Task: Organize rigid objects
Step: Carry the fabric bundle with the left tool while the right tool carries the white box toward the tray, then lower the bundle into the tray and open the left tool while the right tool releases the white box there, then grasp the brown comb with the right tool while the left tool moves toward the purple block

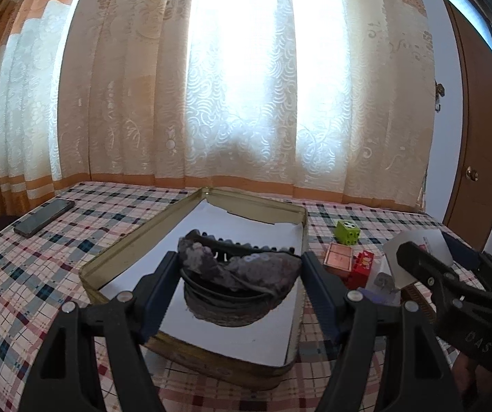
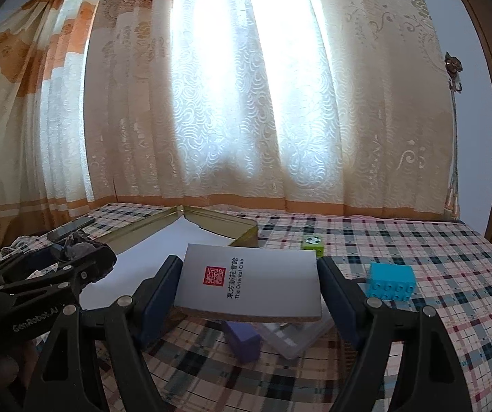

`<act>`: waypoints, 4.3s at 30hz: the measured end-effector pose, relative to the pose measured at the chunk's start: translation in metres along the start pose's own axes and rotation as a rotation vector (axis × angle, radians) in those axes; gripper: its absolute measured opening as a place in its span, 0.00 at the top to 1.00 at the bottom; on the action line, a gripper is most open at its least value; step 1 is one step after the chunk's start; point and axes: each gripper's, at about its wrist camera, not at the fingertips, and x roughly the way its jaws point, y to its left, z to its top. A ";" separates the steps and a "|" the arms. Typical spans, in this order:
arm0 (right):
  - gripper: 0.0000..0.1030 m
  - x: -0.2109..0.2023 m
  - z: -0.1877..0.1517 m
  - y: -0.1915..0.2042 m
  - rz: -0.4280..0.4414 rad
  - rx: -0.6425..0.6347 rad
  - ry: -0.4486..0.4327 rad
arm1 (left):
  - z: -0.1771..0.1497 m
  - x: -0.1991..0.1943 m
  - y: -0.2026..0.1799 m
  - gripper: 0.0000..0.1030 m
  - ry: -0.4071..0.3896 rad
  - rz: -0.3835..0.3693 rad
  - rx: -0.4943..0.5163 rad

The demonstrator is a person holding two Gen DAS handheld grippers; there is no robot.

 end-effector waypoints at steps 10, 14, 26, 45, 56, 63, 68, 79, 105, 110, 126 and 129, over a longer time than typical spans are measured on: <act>0.21 0.003 0.001 0.019 0.035 -0.020 -0.012 | 0.001 0.002 0.016 0.30 0.013 0.035 -0.017; 0.21 0.004 0.001 0.025 0.051 -0.023 -0.013 | 0.002 0.002 0.022 0.30 0.016 0.047 -0.019; 0.21 0.013 0.002 0.049 0.096 -0.052 -0.005 | 0.003 0.004 0.035 0.30 0.018 0.079 -0.017; 0.21 0.026 0.005 0.063 0.132 -0.056 0.021 | 0.007 0.013 0.048 0.30 0.033 0.105 0.008; 0.21 0.038 0.007 0.064 0.158 -0.050 0.059 | 0.010 0.024 0.052 0.30 0.057 0.107 0.038; 0.21 0.049 0.009 0.063 0.172 -0.038 0.095 | 0.013 0.036 0.053 0.30 0.088 0.094 0.052; 0.21 0.056 0.011 0.064 0.188 -0.031 0.120 | 0.017 0.044 0.055 0.30 0.112 0.092 0.064; 0.21 0.080 0.040 0.056 0.224 -0.009 0.180 | 0.041 0.061 0.060 0.30 0.176 0.052 0.084; 0.20 0.189 0.042 0.053 0.240 -0.021 0.415 | 0.065 0.143 0.057 0.28 0.370 0.089 0.151; 0.10 0.176 0.045 0.049 0.235 -0.012 0.381 | 0.067 0.130 0.060 0.07 0.322 0.128 0.131; 0.10 0.054 0.038 -0.053 0.068 0.081 0.225 | 0.022 0.049 0.023 0.00 0.211 0.029 0.069; 0.10 0.033 0.028 -0.089 -0.063 0.120 0.224 | 0.014 0.040 0.006 0.00 0.191 0.010 0.076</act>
